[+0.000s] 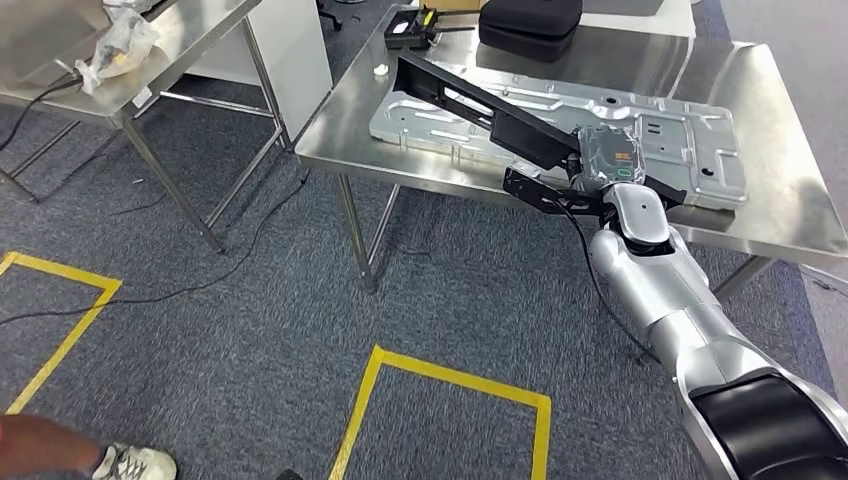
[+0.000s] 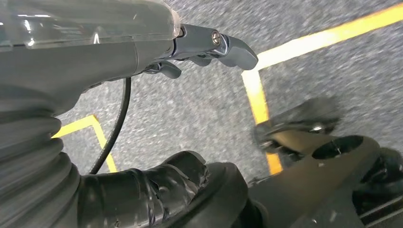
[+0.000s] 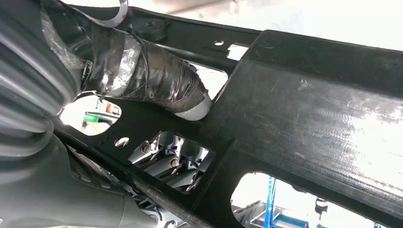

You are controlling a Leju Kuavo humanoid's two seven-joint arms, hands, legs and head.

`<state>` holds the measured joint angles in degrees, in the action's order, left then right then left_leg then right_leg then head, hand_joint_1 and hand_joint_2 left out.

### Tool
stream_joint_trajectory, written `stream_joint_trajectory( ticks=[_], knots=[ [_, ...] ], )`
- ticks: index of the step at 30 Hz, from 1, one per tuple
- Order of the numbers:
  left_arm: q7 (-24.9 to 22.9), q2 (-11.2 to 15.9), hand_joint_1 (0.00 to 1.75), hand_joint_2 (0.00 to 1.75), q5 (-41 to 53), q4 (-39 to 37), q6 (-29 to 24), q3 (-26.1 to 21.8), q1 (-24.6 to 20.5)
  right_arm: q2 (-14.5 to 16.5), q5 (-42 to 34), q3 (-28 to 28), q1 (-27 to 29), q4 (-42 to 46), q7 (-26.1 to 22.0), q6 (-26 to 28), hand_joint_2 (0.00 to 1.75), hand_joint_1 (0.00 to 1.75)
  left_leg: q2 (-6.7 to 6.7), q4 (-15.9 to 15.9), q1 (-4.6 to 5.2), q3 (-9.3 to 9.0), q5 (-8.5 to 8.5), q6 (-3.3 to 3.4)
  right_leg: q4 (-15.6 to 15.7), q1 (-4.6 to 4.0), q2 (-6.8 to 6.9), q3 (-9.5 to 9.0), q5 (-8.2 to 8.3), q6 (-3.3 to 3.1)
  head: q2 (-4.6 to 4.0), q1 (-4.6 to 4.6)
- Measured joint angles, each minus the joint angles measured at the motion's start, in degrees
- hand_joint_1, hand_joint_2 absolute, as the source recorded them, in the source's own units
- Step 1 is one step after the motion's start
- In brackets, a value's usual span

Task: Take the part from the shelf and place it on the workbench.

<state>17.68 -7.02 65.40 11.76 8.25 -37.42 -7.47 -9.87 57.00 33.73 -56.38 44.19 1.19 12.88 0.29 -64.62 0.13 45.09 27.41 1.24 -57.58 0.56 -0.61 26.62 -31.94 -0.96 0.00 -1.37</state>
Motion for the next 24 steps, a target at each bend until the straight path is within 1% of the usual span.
stream_joint_trajectory(
  ticks=[1,2,3,5,6,7,8,9,10,11,12,13,14,15,16,17,18,19,21,22,23,24],
  knots=[
    [0.00,0.07,0.00,1.75,-0.01,-0.01,-0.05,0.00,0.14,0.10,-0.13,0.04,0.10,-0.14,0.00,0.01,1.75,1.75,0.18,3.00,0.25,-0.39,-4.23,0.43,0.09,-0.12,-0.14,-0.90,-1.04,0.25,0.00,0.00],
    [0.00,0.13,0.00,1.75,-0.01,-0.01,-0.10,0.01,0.31,0.19,-0.22,0.07,0.26,-0.27,0.02,0.01,1.75,1.75,0.38,5.00,0.45,-0.83,-8.12,0.73,0.32,-0.26,-0.28,-1.77,-1.98,0.56,0.00,0.01],
    [0.01,0.19,0.00,1.75,-0.01,-0.02,-0.14,0.01,0.45,0.27,-0.28,0.10,0.39,-0.39,0.02,0.03,1.75,1.75,0.50,5.80,0.50,-1.31,-10.28,0.91,0.42,-0.43,-0.47,-2.54,-2.60,0.91,0.00,0.02],
    [0.09,0.09,0.00,1.75,-0.02,-0.02,-0.21,0.03,0.36,0.33,-0.35,0.10,0.32,-0.43,0.09,0.08,1.75,1.75,0.55,5.66,0.30,-2.52,-10.40,1.15,0.91,-0.49,-0.62,-4.24,-3.44,1.59,0.00,0.01],
    [0.17,0.02,0.00,1.75,-0.03,-0.02,-0.25,0.06,0.10,0.30,-0.34,0.08,0.10,-0.38,0.12,0.11,1.75,1.75,0.52,5.71,0.14,-3.10,-9.83,1.38,0.19,-0.42,-0.50,-4.31,-3.82,1.90,0.00,0.05],
    [0.22,-0.06,0.00,1.75,-0.05,-0.02,-0.29,0.09,-0.16,0.27,-0.32,0.05,-0.17,-0.34,0.15,0.14,1.75,1.75,0.53,5.90,0.04,-3.63,-9.27,1.60,-1.62,-0.33,-0.31,-3.46,-4.65,2.21,0.00,0.10],
    [0.25,-0.12,0.00,1.75,-0.10,-0.02,-0.36,0.11,-0.37,0.25,-0.31,0.03,-0.34,-0.32,0.18,0.16,1.75,1.75,0.54,6.02,-0.07,-4.13,-8.68,1.81,-4.89,-0.25,-0.10,-1.29,-5.74,2.45,0.00,0.14],
    [0.26,-0.11,0.00,1.75,-0.16,-0.02,-0.41,0.13,-0.52,0.25,-0.30,0.04,-0.34,-0.37,0.17,0.15,1.75,1.75,0.59,6.08,-0.09,-4.57,-8.07,1.97,-9.15,-0.24,0.04,1.86,-6.86,2.62,0.00,0.19],
    [0.24,-0.11,0.00,1.75,-0.20,-0.02,-0.45,0.13,-0.54,0.24,-0.30,0.05,-0.08,-0.48,0.16,0.15,1.75,1.75,0.67,6.12,-0.09,-5.09,-7.44,2.05,-13.24,-0.23,0.07,5.33,-7.56,2.68,0.00,0.19],
    [0.22,-0.11,0.00,1.75,-0.23,-0.02,-0.48,0.14,-0.53,0.24,-0.30,0.07,0.39,-0.62,0.19,0.13,1.75,1.75,0.80,6.13,-0.07,-5.75,-6.77,2.05,-15.99,-0.22,0.07,8.34,-7.18,2.64,0.00,0.20],
    [0.22,-0.11,0.00,1.75,-0.23,-0.02,-0.48,0.14,-0.44,0.22,-0.30,0.08,0.96,-0.81,0.21,0.12,1.75,1.75,0.96,6.13,-0.01,-6.59,-6.04,2.01,-16.62,-0.24,0.07,10.51,-5.26,2.49,0.00,0.20],
    [0.20,-0.11,0.00,1.75,-0.25,-0.02,-0.47,0.15,-0.27,0.20,-0.30,0.08,1.45,-0.98,0.23,0.11,1.75,1.75,1.11,6.13,0.11,-7.55,-5.30,1.94,-14.97,-0.30,0.06,11.64,-2.00,2.25,0.00,0.20],
    [0.18,-0.12,0.00,1.75,-0.28,-0.02,-0.46,0.15,-0.06,0.17,-0.30,0.09,1.77,-1.12,0.26,0.10,1.75,1.75,1.22,6.13,0.27,-8.52,-4.57,1.87,-11.54,-0.39,0.05,11.97,2.15,1.87,0.00,0.21],
    [0.16,-0.22,0.00,1.75,-0.32,-0.05,-0.46,0.16,0.18,0.13,-0.30,0.09,1.94,-1.24,0.26,0.10,1.75,1.75,1.28,6.14,0.47,-9.37,-3.91,1.77,-8.25,-0.59,0.03,11.83,5.64,1.38,0.00,0.16],
    [0.16,-0.30,0.00,1.75,-0.37,-0.08,-0.46,0.17,0.29,0.09,-0.30,0.10,1.96,-1.31,0.25,0.09,1.75,1.75,1.35,6.15,0.57,-9.91,-3.43,1.63,-5.56,-0.80,0.02,11.48,8.05,0.90,0.00,0.12],
    [0.19,-0.38,0.00,1.75,-0.43,-0.11,-0.46,0.19,0.31,0.07,-0.30,0.12,1.93,-1.34,0.22,0.09,1.75,1.75,1.40,6.16,0.55,-10.19,-3.08,1.44,-3.97,-1.05,0.01,11.20,9.21,0.46,0.00,0.09],
    [0.23,-0.45,0.00,1.75,-0.48,-0.14,-0.47,0.21,0.25,0.06,-0.30,0.14,1.87,-1.32,0.19,0.07,1.75,1.75,1.43,6.23,0.48,-10.27,-2.89,1.20,-3.56,-1.28,0.02,10.96,9.16,0.10,0.00,0.07],
    [0.28,-0.44,0.00,1.75,-0.51,-0.13,-0.48,0.25,0.09,0.06,-0.30,0.15,1.77,-1.20,0.17,0.06,1.75,1.75,1.46,6.34,0.41,-10.30,-2.77,0.97,-2.88,-1.32,0.05,10.61,9.01,-0.20,0.00,0.09],
    [0.39,-0.34,0.00,1.75,-0.56,-0.09,-0.47,0.32,-0.11,0.17,-0.30,0.15,1.59,-0.76,0.15,0.05,1.75,1.75,1.22,6.01,0.52,-10.17,-2.05,0.39,-0.94,-0.88,0.24,9.21,8.26,-0.67,0.00,0.03],
    [0.44,-0.28,0.00,1.75,-0.57,-0.07,-0.46,0.34,-0.19,0.21,-0.30,0.16,1.50,-0.59,0.13,0.06,1.75,1.75,1.04,4.67,0.54,-9.57,-1.26,0.01,0.06,-0.59,0.35,8.39,7.99,-0.87,0.00,-0.07],
    [0.55,-0.22,0.00,1.75,-0.58,-0.05,-0.46,0.35,-0.21,0.25,-0.30,0.16,1.42,-0.48,0.11,0.06,1.75,1.75,0.81,2.09,0.41,-8.27,-0.08,-0.39,0.73,-0.38,0.45,7.72,7.72,-1.01,0.00,-0.16],
    [0.79,-0.22,0.00,1.75,-0.58,-0.05,-0.45,0.36,-0.21,0.26,-0.30,0.17,1.36,-0.45,0.08,0.05,1.75,1.75,0.59,-1.45,0.16,-6.41,1.18,-0.80,0.87,-0.34,0.46,7.41,7.59,-1.14,0.00,-0.24]
  ],
)
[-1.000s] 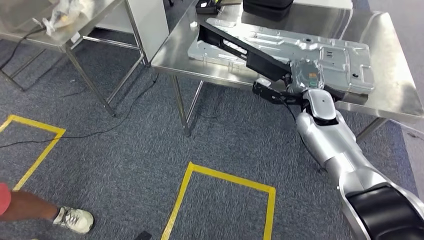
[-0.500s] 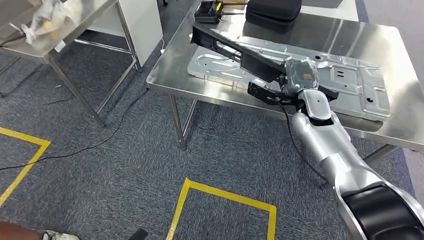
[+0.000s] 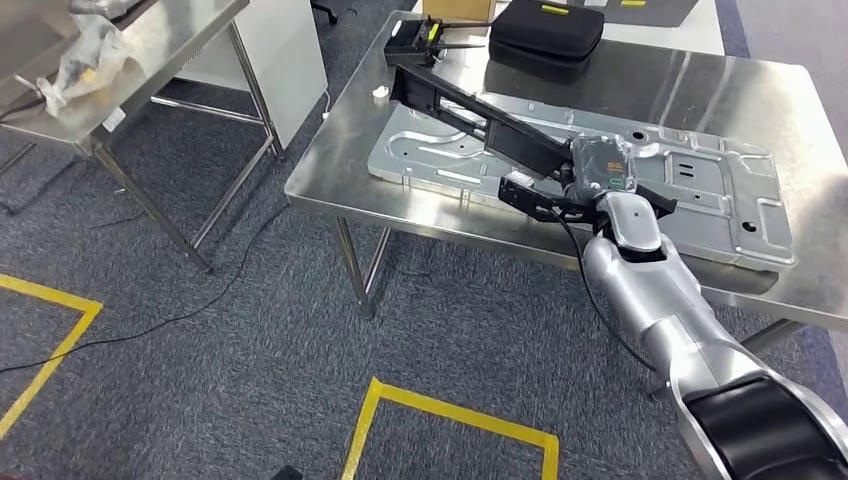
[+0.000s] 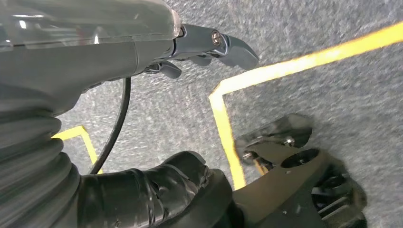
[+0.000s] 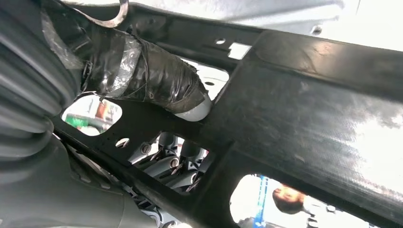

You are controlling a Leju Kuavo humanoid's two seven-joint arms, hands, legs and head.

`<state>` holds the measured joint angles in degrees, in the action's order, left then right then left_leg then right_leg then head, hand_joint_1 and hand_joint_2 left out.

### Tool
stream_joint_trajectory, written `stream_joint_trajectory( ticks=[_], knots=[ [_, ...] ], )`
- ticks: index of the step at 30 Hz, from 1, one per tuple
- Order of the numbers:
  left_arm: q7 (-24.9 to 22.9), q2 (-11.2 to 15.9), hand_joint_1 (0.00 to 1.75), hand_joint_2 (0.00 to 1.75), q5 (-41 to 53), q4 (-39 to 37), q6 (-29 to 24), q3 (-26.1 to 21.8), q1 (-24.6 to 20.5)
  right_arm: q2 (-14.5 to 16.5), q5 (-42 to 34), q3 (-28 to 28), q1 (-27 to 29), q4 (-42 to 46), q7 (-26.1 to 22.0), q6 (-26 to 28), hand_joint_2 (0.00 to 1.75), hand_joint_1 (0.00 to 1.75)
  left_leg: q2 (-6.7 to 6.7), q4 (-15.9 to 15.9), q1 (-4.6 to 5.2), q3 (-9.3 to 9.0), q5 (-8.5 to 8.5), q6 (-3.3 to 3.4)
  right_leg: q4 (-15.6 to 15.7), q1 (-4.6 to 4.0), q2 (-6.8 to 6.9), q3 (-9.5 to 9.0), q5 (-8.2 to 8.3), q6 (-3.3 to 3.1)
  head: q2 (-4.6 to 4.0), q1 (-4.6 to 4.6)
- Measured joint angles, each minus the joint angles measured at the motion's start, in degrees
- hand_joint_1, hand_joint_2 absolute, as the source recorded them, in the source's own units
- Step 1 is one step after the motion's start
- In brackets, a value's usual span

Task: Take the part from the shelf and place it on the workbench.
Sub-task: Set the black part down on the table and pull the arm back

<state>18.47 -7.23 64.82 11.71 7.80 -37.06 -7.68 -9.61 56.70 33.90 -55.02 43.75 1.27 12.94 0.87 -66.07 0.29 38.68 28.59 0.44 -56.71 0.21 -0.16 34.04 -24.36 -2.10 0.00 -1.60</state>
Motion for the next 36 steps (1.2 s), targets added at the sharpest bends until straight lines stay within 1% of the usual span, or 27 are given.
stream_joint_trajectory(
  ticks=[1,2,3,4,5,7,8,10,12,14,16,17,18,19,21,22,23,25,27,28,29,30,32,33,34,35,36],
  knots=[
    [0.30,0.00,0.00,1.75,0.01,0.00,0.03,0.02,0.03,-0.01,0.00,0.03,-0.02,-0.01,-0.03,-0.02,1.75,1.75,-0.16,-3.68,-0.32,2.11,1.09,-0.33,-0.08,0.01,0.05,-0.21,-0.22,-0.07,0.00,-0.02],
    [0.64,0.00,0.00,1.75,0.02,-0.01,0.05,0.06,0.07,-0.01,0.00,0.07,0.04,0.00,-0.08,-0.03,1.75,1.75,-0.32,-6.33,-0.61,3.81,1.47,-0.61,-0.22,0.02,0.05,-0.40,-0.48,-0.02,0.00,-0.01],
    [0.93,0.01,0.00,1.75,0.04,-0.01,0.08,0.10,0.11,-0.01,0.00,0.11,0.13,0.01,-0.16,-0.04,1.75,1.75,-0.44,-7.04,-0.84,4.60,0.85,-0.82,-0.40,0.04,0.03,-0.60,-0.77,0.09,0.00,-0.01],
    [1.10,0.02,0.00,1.75,0.05,-0.01,0.09,0.14,0.12,-0.01,0.00,0.16,0.19,0.01,-0.26,-0.04,1.75,1.75,-0.52,-5.49,-1.00,4.22,-0.79,-0.96,-0.63,0.09,0.01,-0.83,-1.10,0.27,0.00,-0.02],
    [1.19,0.05,0.00,1.75,0.05,-0.01,0.06,0.17,0.12,-0.01,0.00,0.20,0.23,0.02,-0.36,-0.03,1.75,1.75,-0.58,-1.96,-1.12,2.77,-3.12,-1.00,-0.90,0.14,0.00,-1.07,-1.49,0.50,0.00,-0.02],
    [1.23,0.10,0.00,1.75,0.05,0.00,0.01,0.22,0.07,-0.01,0.00,0.25,0.12,0.03,-0.49,-0.01,1.75,1.75,-0.64,4.97,-1.08,-0.45,-5.86,-0.78,-1.49,0.12,-0.01,-1.28,-2.23,1.09,0.00,0.01],
    [1.20,0.11,0.00,1.75,0.04,0.00,0.00,0.26,0.04,-0.02,0.00,0.26,0.07,0.05,-0.52,0.00,1.75,1.75,-0.63,6.87,-0.98,-1.38,-6.20,-0.56,-1.70,0.06,0.00,-1.23,-2.46,1.42,0.00,0.02],
    [1.13,0.11,0.00,1.75,0.03,0.00,0.00,0.31,0.05,-0.03,0.00,0.27,0.05,0.07,-0.53,0.00,1.75,1.75,-0.54,7.48,-0.74,-1.66,-5.79,0.01,-1.75,-0.05,0.02,-1.11,-2.64,2.06,0.00,0.05],
    [1.07,0.10,0.00,1.75,0.03,-0.01,-0.01,0.34,0.11,-0.02,-0.01,0.28,0.10,0.19,-0.53,-0.02,1.75,1.75,-0.55,7.92,-0.89,-1.95,-5.88,0.71,-2.09,0.04,0.04,-0.98,-3.18,2.68,0.00,0.07],
    [1.07,0.10,0.00,1.75,0.08,0.00,-0.05,0.40,0.06,-0.02,-0.03,0.29,0.01,0.29,-0.53,-0.05,1.75,1.75,-0.57,8.51,-1.09,-2.36,-6.03,1.36,-5.76,0.19,0.07,0.68,-5.41,3.20,0.00,0.10],
    [1.06,0.10,0.00,1.75,0.15,0.01,-0.09,0.48,-0.02,-0.02,-0.07,0.31,0.03,0.25,-0.53,-0.09,1.75,1.75,-0.52,8.51,-1.06,-2.49,-5.92,1.69,-13.11,0.28,0.08,4.43,-8.59,3.56,0.00,0.10],
    [1.06,0.10,0.00,1.75,0.19,0.01,-0.10,0.50,-0.01,-0.01,-0.08,0.31,0.15,0.20,-0.53,-0.11,1.75,1.75,-0.48,8.45,-1.05,-2.53,-5.82,1.76,-16.28,0.33,0.08,6.29,-9.41,3.69,0.00,0.10],
    [1.04,0.11,0.00,1.75,0.21,0.01,-0.09,0.52,0.01,-0.02,-0.09,0.31,0.30,0.13,-0.52,-0.12,1.75,1.75,-0.44,8.36,-1.04,-2.61,-5.70,1.79,-17.68,0.41,0.08,7.39,-9.12,3.76,0.00,0.10],
    [1.02,0.10,0.00,1.75,0.23,0.01,-0.09,0.52,0.04,-0.02,-0.09,0.31,0.40,0.07,-0.50,-0.13,1.75,1.75,-0.40,8.23,-1.04,-2.71,-5.53,1.76,-16.88,0.49,0.10,7.45,-7.70,3.77,0.00,0.10],
    [1.00,0.09,0.00,1.75,0.25,0.01,-0.07,0.54,0.08,-0.03,-0.09,0.31,0.33,0.01,-0.46,-0.11,1.75,1.75,-0.36,7.91,-1.04,-2.96,-5.06,1.51,-9.85,0.60,0.14,4.77,-3.20,3.57,0.00,0.12],
    [1.02,0.08,0.00,1.75,0.25,0.00,-0.05,0.54,0.06,-0.02,-0.09,0.31,0.19,0.01,-0.45,-0.09,1.75,1.75,-0.35,7.71,-0.95,-3.00,-4.74,1.25,-6.18,0.49,0.16,3.19,-1.82,3.37,0.00,0.12],
    [1.05,0.07,0.00,1.75,0.27,0.00,-0.04,0.55,0.02,-0.01,-0.09,0.32,0.04,0.01,-0.47,-0.07,1.75,1.75,-0.35,7.65,-0.89,-3.02,-4.47,0.94,-3.66,0.35,0.16,2.03,-1.16,3.11,0.00,0.11],
    [1.16,0.07,0.00,1.75,0.35,0.00,-0.04,0.57,-0.02,0.01,-0.09,0.33,-0.09,-0.01,-0.51,-0.04,1.75,1.75,-0.38,7.74,-0.79,-3.11,-4.04,0.26,-2.21,0.01,0.10,1.22,-1.57,2.56,0.00,0.11],
    [1.24,0.08,0.00,1.75,0.41,0.02,-0.05,0.59,-0.02,0.02,-0.09,0.32,-0.07,-0.01,-0.54,-0.02,1.75,1.75,-0.46,7.66,-0.86,-3.39,-3.72,-0.38,-1.90,0.23,-0.06,0.63,-1.67,1.88,0.00,0.11],
    [1.26,0.08,0.00,1.75,0.42,0.02,-0.07,0.60,-0.04,0.03,-0.09,0.31,-0.09,-0.01,-0.55,-0.01,1.75,1.75,-0.50,6.70,-0.89,-3.15,-3.30,-0.65,-1.68,0.38,-0.09,0.14,-1.78,1.46,0.00,0.09],
    [1.27,0.09,0.00,1.75,0.42,0.03,-0.08,0.60,-0.04,0.04,-0.09,0.31,-0.14,0.01,-0.56,0.00,1.75,1.75,-0.54,4.46,-0.94,-2.19,-2.45,-0.90,-1.48,0.54,-0.06,-0.46,-1.96,1.05,0.00,0.10],
    [1.28,0.09,0.00,1.75,0.42,0.03,-0.09,0.60,0.03,0.06,-0.09,0.31,-0.16,0.00,-0.58,0.00,1.75,1.75,-0.56,1.10,-1.02,-0.52,-1.31,-1.06,-1.41,0.52,0.02,-1.03,-2.30,0.73,0.00,0.10],
    [1.28,0.09,0.00,1.75,0.42,0.03,-0.06,0.61,0.23,0.14,-0.09,0.33,-0.04,-0.02,-0.59,0.00,1.75,1.75,-0.58,-6.57,-1.06,4.17,0.75,-1.30,-1.43,0.41,0.04,-2.16,-3.21,0.39,0.00,0.09],
    [1.28,0.09,0.00,1.75,0.41,0.03,-0.05,0.62,0.32,0.21,-0.09,0.34,0.09,-0.03,-0.60,0.00,1.75,1.75,-0.59,-8.52,-1.06,5.90,0.49,-1.30,-1.43,0.33,-0.03,-2.82,-3.73,0.38,0.00,0.09],
    [1.28,0.09,0.00,1.75,0.40,0.03,-0.04,0.62,0.38,0.27,-0.09,0.36,0.21,-0.04,-0.60,0.00,1.75,1.75,-0.58,-8.28,-1.02,6.64,-0.98,-1.18,-1.44,0.25,-0.11,-3.59,-4.32,0.42,0.00,0.09],
    [1.28,0.09,0.00,1.75,0.40,0.03,-0.05,0.62,0.40,0.32,-0.09,0.38,0.28,-0.05,-0.60,0.00,1.75,1.75,-0.58,-5.59,-0.95,6.16,-3.57,-0.90,-1.44,0.17,-0.18,-4.50,-4.99,0.50,0.00,0.08],
    [1.28,0.10,0.00,1.75,0.40,0.03,-0.07,0.62,0.44,0.36,-0.09,0.39,0.31,-0.06,-0.60,0.01,1.75,1.75,-0.57,-1.37,-0.78,4.94,-6.57,-0.46,-1.39,0.15,-0.20,-5.33,-5.72,0.59,0.00,0.10]
  ],
)
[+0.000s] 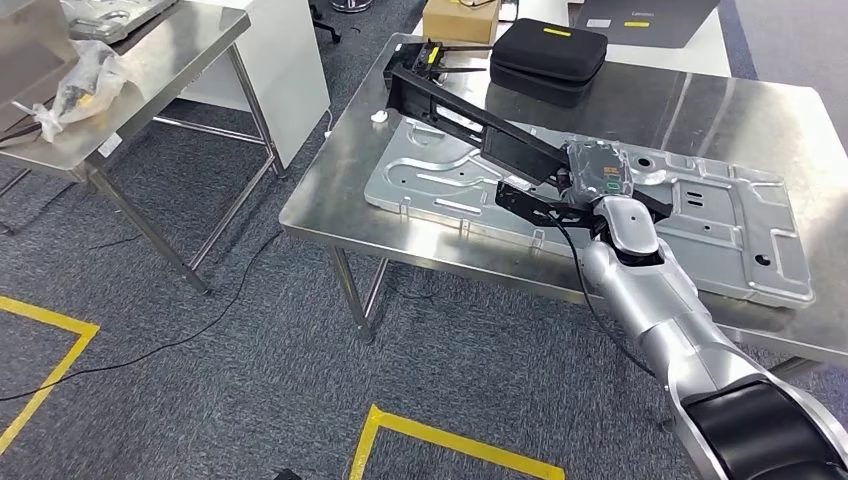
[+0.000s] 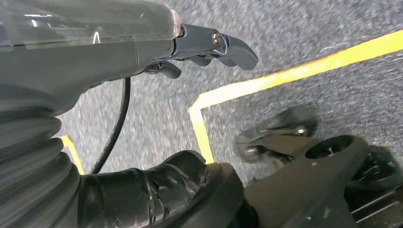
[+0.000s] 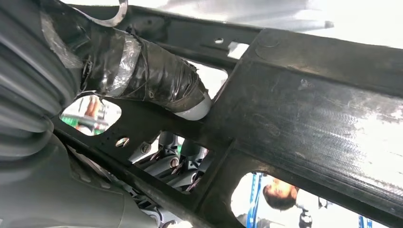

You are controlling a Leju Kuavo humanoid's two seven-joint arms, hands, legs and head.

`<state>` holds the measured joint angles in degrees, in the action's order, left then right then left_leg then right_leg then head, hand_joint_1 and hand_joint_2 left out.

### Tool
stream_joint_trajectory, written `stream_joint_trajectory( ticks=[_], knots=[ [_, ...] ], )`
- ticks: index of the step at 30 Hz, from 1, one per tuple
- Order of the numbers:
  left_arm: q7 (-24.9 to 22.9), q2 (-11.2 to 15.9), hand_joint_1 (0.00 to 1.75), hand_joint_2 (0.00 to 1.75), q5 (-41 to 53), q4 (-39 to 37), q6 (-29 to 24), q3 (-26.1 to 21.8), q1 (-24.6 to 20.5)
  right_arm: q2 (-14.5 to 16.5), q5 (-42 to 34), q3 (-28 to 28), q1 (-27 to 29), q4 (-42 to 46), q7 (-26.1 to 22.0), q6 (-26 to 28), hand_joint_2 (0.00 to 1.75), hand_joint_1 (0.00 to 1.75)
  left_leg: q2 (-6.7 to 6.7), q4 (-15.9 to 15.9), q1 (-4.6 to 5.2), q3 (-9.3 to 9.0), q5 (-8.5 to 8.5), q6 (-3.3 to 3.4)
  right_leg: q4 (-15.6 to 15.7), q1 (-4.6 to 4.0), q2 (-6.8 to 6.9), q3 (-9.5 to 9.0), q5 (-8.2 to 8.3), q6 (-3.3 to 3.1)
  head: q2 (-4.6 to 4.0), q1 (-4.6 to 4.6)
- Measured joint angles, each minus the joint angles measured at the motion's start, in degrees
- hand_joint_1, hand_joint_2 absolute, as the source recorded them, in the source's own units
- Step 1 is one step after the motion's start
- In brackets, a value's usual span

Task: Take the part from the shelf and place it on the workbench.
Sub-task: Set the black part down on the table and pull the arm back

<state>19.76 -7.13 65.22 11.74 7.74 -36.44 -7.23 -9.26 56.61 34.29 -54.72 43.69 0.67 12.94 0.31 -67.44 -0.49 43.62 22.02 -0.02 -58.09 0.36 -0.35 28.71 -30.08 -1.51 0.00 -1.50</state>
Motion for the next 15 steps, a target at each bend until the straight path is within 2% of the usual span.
stream_joint_trajectory(
  ticks=[1,2,3,5,7,8,9,11,12,13,14,15],
  knots=[
    [-0.01,0.05,0.00,1.75,0.00,0.00,-0.02,0.00,0.05,0.03,0.00,0.01,-0.03,-0.04,0.01,0.02,1.75,1.75,0.00,3.68,0.25,-1.47,-2.04,0.51,0.08,-0.09,0.00,-0.63,-0.69,0.18,0.00,0.05],
    [-0.01,0.10,0.00,1.75,0.00,0.00,-0.05,0.01,0.07,0.04,0.00,0.01,-0.07,-0.09,0.01,0.04,1.75,1.75,0.01,6.79,0.52,-2.85,-3.06,0.98,0.20,-0.12,-0.05,-1.05,-1.22,0.45,0.00,0.08],
    [-0.01,0.14,0.00,1.75,0.01,0.00,-0.09,0.01,0.03,0.05,0.00,0.01,-0.05,-0.13,0.01,0.09,1.75,1.75,0.01,8.40,0.76,-3.66,-3.02,1.36,0.47,-0.07,-0.06,-1.25,-1.57,0.75,0.00,0.11],
    [-0.02,0.14,0.00,1.75,0.08,0.00,-0.16,0.03,-0.04,0.05,0.00,0.01,0.13,-0.18,0.01,0.21,1.75,1.75,-0.02,9.62,0.90,-4.71,-2.01,1.91,0.61,-0.02,-0.09,-1.74,-1.29,1.45,0.00,0.10],
    [-0.02,0.06,0.00,1.75,0.14,0.00,-0.21,0.05,0.02,-0.07,0.00,0.01,0.41,-0.18,0.01,0.33,1.75,1.75,-0.06,10.71,0.64,-5.84,-1.69,2.44,-1.62,0.02,-0.02,-0.91,-0.41,1.95,0.00,0.12],
    [-0.02,0.01,0.00,1.75,0.16,0.00,-0.21,0.05,0.01,-0.15,0.00,0.01,0.47,-0.18,-0.02,0.39,1.75,1.75,-0.06,11.20,0.47,-6.48,-1.51,2.69,-4.04,0.07,0.00,0.59,-0.32,2.14,0.00,0.14],
    [-0.02,-0.02,0.00,1.75,0.15,0.00,-0.22,0.06,-0.02,-0.25,-0.01,0.01,0.58,-0.20,-0.05,0.47,1.75,1.75,-0.05,11.56,0.36,-7.01,-1.24,2.87,-7.21,0.15,0.01,2.73,-0.96,2.32,0.00,0.14],
    [-0.02,-0.05,0.00,1.75,0.15,0.00,-0.25,0.08,-0.10,-0.44,-0.02,0.01,0.99,-0.36,-0.11,0.59,1.75,1.75,0.09,11.69,0.30,-7.89,-0.42,3.00,-13.06,0.35,0.02,7.40,-3.92,2.69,0.00,0.14],
    [-0.03,-0.07,0.00,1.75,0.15,0.00,-0.26,0.08,-0.08,-0.54,-0.03,0.01,1.32,-0.46,-0.11,0.61,1.75,1.75,0.22,11.64,0.28,-8.42,0.08,2.92,-14.54,0.48,0.02,9.18,-5.11,2.84,0.00,0.14],
    [-0.03,-0.08,0.00,1.75,0.15,0.00,-0.27,0.09,-0.05,-0.65,-0.04,0.01,1.61,-0.57,-0.09,0.62,1.75,1.75,0.34,11.52,0.25,-8.99,0.61,2.80,-14.31,0.62,0.04,10.16,-4.94,2.97,0.00,0.15],
    [-0.04,-0.09,0.00,1.75,0.15,0.00,-0.26,0.10,0.00,-0.74,-0.04,0.01,1.81,-0.65,-0.08,0.63,1.75,1.75,0.42,11.33,0.20,-9.58,1.16,2.65,-12.32,0.76,0.06,10.27,-3.13,3.09,0.00,0.14],
    [-0.04,-0.14,0.00,1.75,0.15,0.00,-0.27,0.10,0.04,-0.85,-0.04,0.01,1.92,-0.69,-0.06,0.65,1.75,1.75,0.47,11.10,0.15,-10.13,1.75,2.44,-8.83,0.90,0.13,9.66,0.02,3.22,0.00,0.15]
  ],
)
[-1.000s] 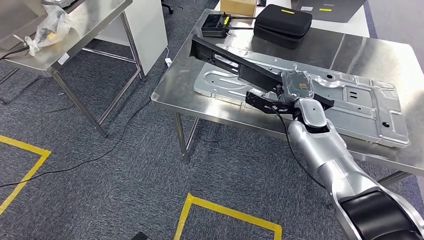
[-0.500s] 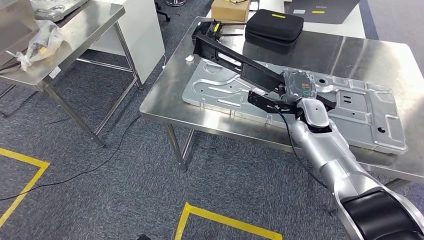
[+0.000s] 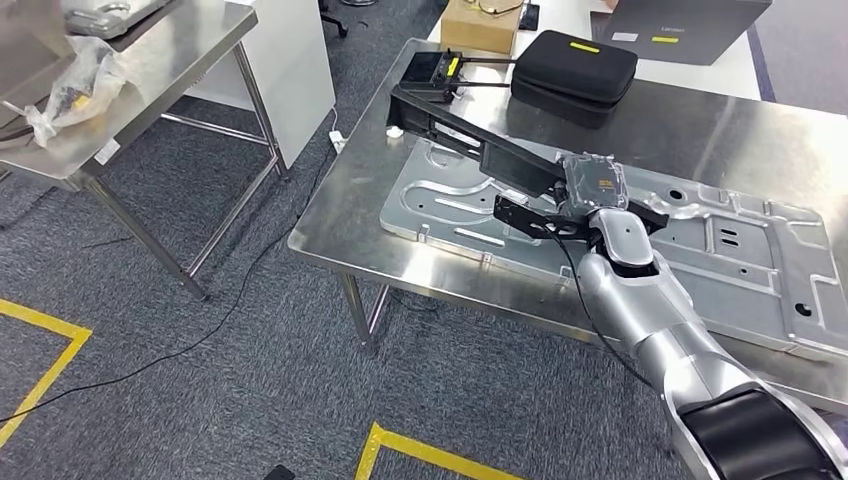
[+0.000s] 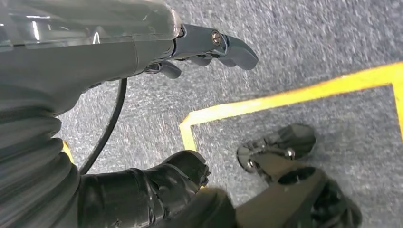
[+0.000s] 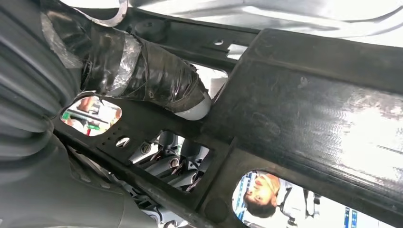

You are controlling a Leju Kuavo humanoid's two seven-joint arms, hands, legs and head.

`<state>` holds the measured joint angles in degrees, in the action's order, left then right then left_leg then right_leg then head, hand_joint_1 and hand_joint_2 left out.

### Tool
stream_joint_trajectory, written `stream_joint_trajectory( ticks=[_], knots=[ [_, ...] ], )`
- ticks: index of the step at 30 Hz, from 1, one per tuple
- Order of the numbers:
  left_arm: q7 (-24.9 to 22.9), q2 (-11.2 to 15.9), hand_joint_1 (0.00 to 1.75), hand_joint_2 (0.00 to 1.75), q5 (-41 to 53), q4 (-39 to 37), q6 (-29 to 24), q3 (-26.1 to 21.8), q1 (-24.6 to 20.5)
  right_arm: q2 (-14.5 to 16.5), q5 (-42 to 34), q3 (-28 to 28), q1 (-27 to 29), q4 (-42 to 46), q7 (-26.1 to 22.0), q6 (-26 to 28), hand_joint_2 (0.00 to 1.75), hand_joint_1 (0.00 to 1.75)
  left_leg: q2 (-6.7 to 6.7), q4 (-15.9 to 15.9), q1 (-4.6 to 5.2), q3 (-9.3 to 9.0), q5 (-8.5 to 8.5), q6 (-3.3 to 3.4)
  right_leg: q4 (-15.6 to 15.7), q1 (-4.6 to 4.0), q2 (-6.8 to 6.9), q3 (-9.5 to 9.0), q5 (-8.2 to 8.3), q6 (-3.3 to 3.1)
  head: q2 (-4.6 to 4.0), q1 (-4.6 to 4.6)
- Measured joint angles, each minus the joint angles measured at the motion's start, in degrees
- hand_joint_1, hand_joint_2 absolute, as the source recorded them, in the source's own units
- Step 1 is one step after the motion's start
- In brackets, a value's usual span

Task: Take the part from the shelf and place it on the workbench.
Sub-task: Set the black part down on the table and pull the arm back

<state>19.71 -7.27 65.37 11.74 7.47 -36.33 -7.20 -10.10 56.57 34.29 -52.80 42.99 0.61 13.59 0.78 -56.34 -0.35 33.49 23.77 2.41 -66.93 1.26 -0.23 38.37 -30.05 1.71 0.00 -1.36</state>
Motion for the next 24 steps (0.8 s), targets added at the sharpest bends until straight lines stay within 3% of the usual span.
stream_joint_trajectory(
  ticks=[1,3,6,8,11,13,14,16,18,20,22,24],
  knots=[
    [0.00,-0.05,0.00,1.75,0.01,0.00,-0.01,0.01,0.01,-0.13,-0.01,0.00,0.02,-0.07,0.00,0.07,1.75,1.75,0.02,-0.27,-0.03,-0.46,0.54,-0.27,3.54,0.04,0.08,-0.75,2.92,0.03,0.00,-0.01],
    [0.00,-0.16,0.00,1.75,0.02,0.00,-0.05,0.04,-0.11,-0.32,-0.03,0.00,-0.04,-0.13,-0.03,0.18,1.75,1.75,0.04,-0.62,-0.03,-0.77,1.31,-0.91,8.14,-0.27,0.21,-1.75,6.01,-0.48,0.00,0.06],
    [-0.14,-0.21,0.00,1.75,0.02,0.00,-0.12,0.10,-0.15,-0.38,-0.10,0.00,-0.01,0.03,-0.07,0.14,1.75,1.75,-0.03,-1.22,-0.02,-0.83,1.73,-1.88,8.76,-0.54,0.12,-2.24,6.41,-1.93,0.00,0.10],
    [-0.25,-0.22,0.00,1.75,0.01,0.00,-0.14,0.11,-0.14,-0.46,-0.11,0.00,-0.06,0.20,-0.07,0.11,1.75,1.75,-0.25,-3.53,-0.14,-0.08,3.25,-2.33,8.91,-0.44,0.12,-2.75,6.37,-2.71,0.00,0.09],
    [-0.34,-0.23,0.00,1.75,0.00,0.00,-0.20,0.13,-0.14,-0.55,-0.11,0.00,-0.08,0.34,-0.07,0.09,1.75,1.75,-0.46,-13.85,-0.30,5.05,8.24,-2.79,8.92,-0.58,0.11,-3.08,6.15,-3.39,0.00,0.09],
    [-0.36,-0.25,0.00,1.75,0.00,0.00,-0.21,0.15,-0.13,-0.54,-0.11,0.00,0.15,0.35,-0.07,0.07,1.75,1.75,-0.46,-18.09,-0.30,7.84,9.30,-2.83,8.80,-0.79,0.05,-3.16,5.95,-3.57,0.00,0.09],
    [-0.36,-0.26,0.00,1.75,0.00,0.00,-0.22,0.15,-0.13,-0.54,-0.11,0.00,0.24,0.35,-0.07,0.06,1.75,1.75,-0.46,-17.04,-0.29,7.73,8.12,-2.70,8.71,-0.89,0.00,-3.24,5.84,-3.58,0.00,0.09],
    [-0.37,-0.24,0.00,1.75,0.01,0.00,-0.27,0.17,-0.15,-0.55,-0.11,0.00,0.29,0.42,-0.07,0.05,1.75,1.75,-0.47,-9.50,-0.21,4.77,3.54,-2.18,8.54,-1.03,-0.07,-3.48,5.57,-3.45,0.00,0.10],
    [-0.40,-0.22,0.00,1.75,0.02,0.00,-0.34,0.26,-0.25,-0.56,-0.11,0.00,0.26,0.54,-0.07,0.01,1.75,1.75,-0.51,-3.01,0.11,2.08,1.35,-1.68,8.40,-1.17,-0.12,-3.47,5.41,-3.07,0.00,0.10],
    [-0.48,-0.22,0.00,1.75,0.05,0.00,-0.44,0.43,-0.26,-0.58,-0.34,0.00,0.33,0.59,-0.10,-0.22,1.75,1.75,-0.50,-1.62,0.41,1.52,1.25,-1.24,8.42,-1.21,-0.15,-3.34,5.37,-2.45,0.00,0.10],
    [-0.56,-0.31,0.00,1.75,0.08,0.00,-0.52,0.61,-0.19,-0.60,-0.80,-0.03,0.42,0.63,-0.28,-0.56,1.75,1.75,-0.56,-0.96,0.10,1.12,0.22,-0.65,8.25,-1.31,-0.14,-3.24,5.06,-1.76,0.00,0.13],
    [-0.60,-0.41,0.00,1.75,0.09,0.00,-0.62,0.78,-0.28,-0.65,-1.12,-0.08,0.41,0.71,-0.57,-0.73,1.75,1.75,-0.69,-0.15,-0.27,0.73,-0.32,-0.14,5.16,-1.25,-0.09,-1.81,3.00,-1.20,0.00,0.16]
  ],
)
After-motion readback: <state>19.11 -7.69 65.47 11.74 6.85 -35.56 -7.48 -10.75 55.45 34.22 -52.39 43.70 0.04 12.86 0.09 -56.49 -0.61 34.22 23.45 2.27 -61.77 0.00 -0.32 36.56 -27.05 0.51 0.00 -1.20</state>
